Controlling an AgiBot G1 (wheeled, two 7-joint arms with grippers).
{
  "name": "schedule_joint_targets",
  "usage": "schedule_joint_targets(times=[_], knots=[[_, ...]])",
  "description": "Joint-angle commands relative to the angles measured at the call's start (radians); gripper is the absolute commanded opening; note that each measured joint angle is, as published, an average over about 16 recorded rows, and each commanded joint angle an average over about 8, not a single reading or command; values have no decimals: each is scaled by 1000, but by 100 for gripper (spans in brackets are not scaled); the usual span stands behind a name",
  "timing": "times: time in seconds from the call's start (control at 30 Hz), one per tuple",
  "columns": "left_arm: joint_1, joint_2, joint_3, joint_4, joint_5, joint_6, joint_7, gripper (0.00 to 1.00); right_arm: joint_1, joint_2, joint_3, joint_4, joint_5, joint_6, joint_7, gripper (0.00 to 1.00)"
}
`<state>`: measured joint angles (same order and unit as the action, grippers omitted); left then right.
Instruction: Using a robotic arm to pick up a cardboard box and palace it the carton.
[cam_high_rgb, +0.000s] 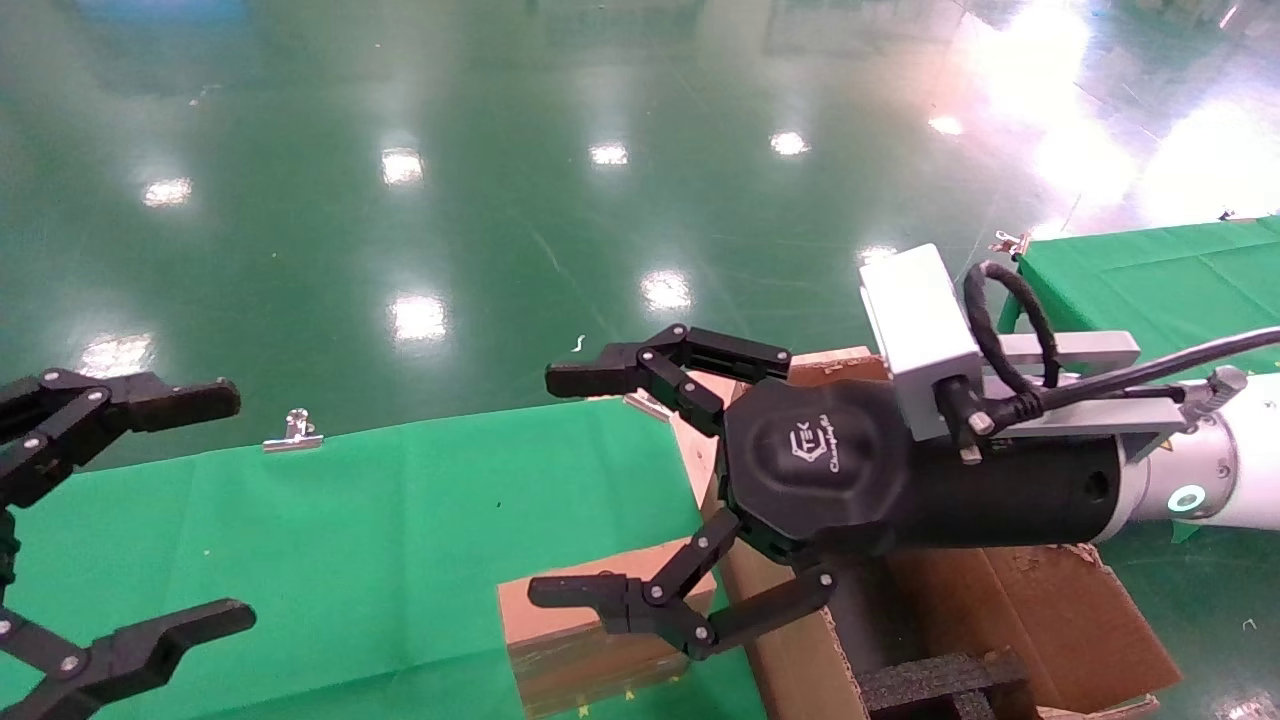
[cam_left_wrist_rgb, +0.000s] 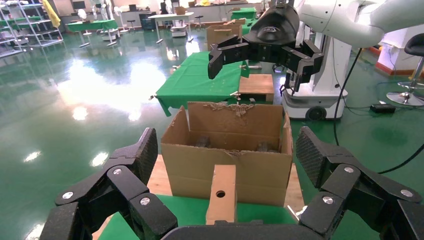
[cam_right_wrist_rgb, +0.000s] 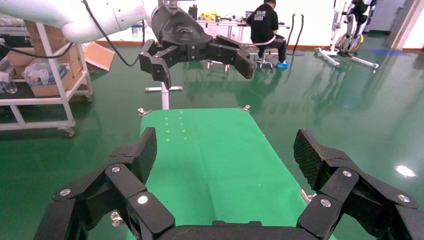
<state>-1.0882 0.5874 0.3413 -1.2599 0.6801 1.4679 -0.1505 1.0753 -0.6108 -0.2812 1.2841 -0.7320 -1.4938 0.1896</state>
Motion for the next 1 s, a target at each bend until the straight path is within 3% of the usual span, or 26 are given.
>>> schedule_joint_targets(times=[0.03,0.43,0.47,0.7,0.73,1.0], knots=[[0,0,0,0,0,0,0,100,0,0,0,0,0,0,0,100],[0,0,0,0,0,0,0,100,0,0,0,0,0,0,0,100],[0,0,0,0,0,0,0,92,0,0,0,0,0,0,0,100],[0,0,0,0,0,0,0,5,0,0,0,0,0,0,0,100],[0,0,0,0,0,0,0,0,0,0,0,0,0,0,0,100],[0,0,0,0,0,0,0,0,4,1,-12,-4,-20,-3,6,100]])
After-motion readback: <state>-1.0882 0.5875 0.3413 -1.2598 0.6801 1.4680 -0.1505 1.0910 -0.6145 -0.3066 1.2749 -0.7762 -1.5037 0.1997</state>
